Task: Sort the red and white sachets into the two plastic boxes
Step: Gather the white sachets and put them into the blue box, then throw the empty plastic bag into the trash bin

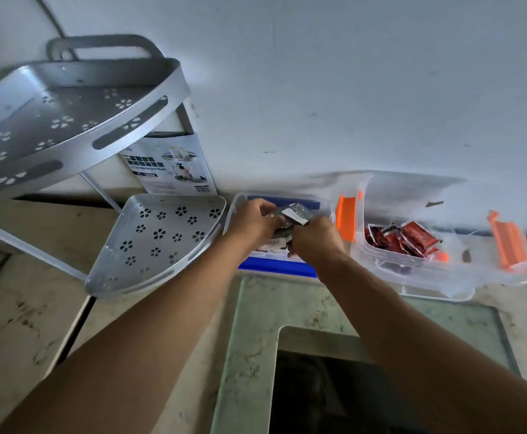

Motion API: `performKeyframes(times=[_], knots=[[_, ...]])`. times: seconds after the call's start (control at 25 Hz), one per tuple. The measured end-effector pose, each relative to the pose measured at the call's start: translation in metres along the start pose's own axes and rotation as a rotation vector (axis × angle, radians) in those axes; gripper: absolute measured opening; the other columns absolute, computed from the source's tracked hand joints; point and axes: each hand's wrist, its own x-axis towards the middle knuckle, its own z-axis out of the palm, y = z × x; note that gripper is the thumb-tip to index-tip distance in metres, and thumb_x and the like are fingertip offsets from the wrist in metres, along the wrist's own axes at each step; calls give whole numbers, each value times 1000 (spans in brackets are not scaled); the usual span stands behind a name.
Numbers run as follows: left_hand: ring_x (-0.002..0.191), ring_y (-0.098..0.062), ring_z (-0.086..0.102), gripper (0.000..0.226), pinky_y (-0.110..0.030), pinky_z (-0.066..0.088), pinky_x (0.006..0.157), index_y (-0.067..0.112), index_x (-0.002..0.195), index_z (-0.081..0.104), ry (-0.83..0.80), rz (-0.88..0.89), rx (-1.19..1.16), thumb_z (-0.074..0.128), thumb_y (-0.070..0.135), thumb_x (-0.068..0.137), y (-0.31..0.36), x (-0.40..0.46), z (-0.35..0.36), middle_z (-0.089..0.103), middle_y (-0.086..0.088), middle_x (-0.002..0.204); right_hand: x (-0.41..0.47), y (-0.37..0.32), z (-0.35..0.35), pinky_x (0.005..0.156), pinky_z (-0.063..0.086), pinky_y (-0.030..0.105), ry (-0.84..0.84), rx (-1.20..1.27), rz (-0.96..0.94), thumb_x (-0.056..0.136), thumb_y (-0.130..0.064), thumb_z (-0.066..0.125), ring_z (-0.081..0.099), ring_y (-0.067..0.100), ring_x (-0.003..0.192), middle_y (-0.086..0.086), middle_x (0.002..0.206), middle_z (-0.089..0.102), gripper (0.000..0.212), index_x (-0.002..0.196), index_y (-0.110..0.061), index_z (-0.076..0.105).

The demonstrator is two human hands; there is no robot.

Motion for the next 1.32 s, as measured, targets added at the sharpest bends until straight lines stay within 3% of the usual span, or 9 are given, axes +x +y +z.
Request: performKeyframes(times=[0.08, 0.24, 0.32, 0.44, 0.6, 0.8, 1.04, 1.16, 1.32], knots=[[102, -23, 68, 23, -42, 55, 93, 19, 107, 65, -12, 0, 66, 74, 18, 86, -6, 9, 3, 72, -9, 115, 1, 0, 0, 68, 60, 39, -15, -45, -1, 84, -8, 52, 71, 33, 72, 20, 81, 73, 19, 86, 0, 69], [109, -24, 64, 37, -37, 55, 90, 15, 128, 60, -64, 34, 143, 68, 18, 92, -8, 5, -3, 64, -8, 123, -10, -5, -7, 55, 40, 29, -57, -208, 33, 88, -5, 49, 52, 26, 68, 8, 68, 53, 23, 66, -9, 48], [108, -23, 63, 39, -34, 54, 85, 15, 130, 59, -60, 54, 170, 67, 15, 92, -3, -6, -10, 61, -8, 125, -22, -6, -12, 65, 37, 29, -71, -269, 21, 93, -9, 46, 48, 24, 76, 8, 78, 51, 16, 82, -5, 57], [109, -17, 59, 39, -30, 47, 90, 16, 130, 59, 13, 139, 234, 66, 14, 92, 9, -34, -22, 62, -6, 128, -44, -5, -19, 74, 40, 29, -14, -231, -65, 95, -9, 44, 55, 28, 87, 10, 98, 60, 28, 115, -3, 63], [109, -11, 59, 38, -22, 40, 87, 15, 130, 60, 88, 205, 271, 63, 13, 92, 24, -97, -33, 65, -2, 128, -88, 5, -30, 79, 57, 37, 74, -160, -169, 93, -9, 50, 69, 26, 91, 8, 118, 71, 32, 120, -13, 68], [117, -20, 63, 40, -20, 40, 90, 12, 128, 61, 23, 189, 302, 64, 11, 87, 21, -188, -20, 68, -7, 126, -169, 33, -65, 79, 52, 20, 3, -182, -111, 92, -21, 57, 66, 20, 98, 9, 130, 66, 44, 135, -17, 60], [118, -23, 61, 43, -34, 49, 97, 16, 132, 57, -161, 109, 347, 65, 20, 90, 11, -313, 23, 63, -7, 131, -283, 85, -120, 100, 49, 33, -8, -302, -137, 91, -22, 59, 62, 26, 117, 10, 131, 65, 42, 133, -15, 61], [119, -23, 61, 42, -33, 47, 96, 18, 131, 57, -229, 134, 323, 66, 24, 90, 1, -357, 50, 63, -6, 129, -322, 114, -142, 97, 52, 39, 42, -297, -122, 94, -23, 58, 64, 26, 111, 10, 125, 67, 36, 129, -15, 63], [114, -18, 59, 38, -31, 47, 92, 19, 129, 57, -294, 171, 341, 65, 26, 93, 2, -393, 83, 61, -1, 123, -357, 146, -170, 84, 55, 32, 101, -279, -96, 97, -23, 56, 64, 19, 101, 7, 124, 66, 35, 131, -17, 60]])
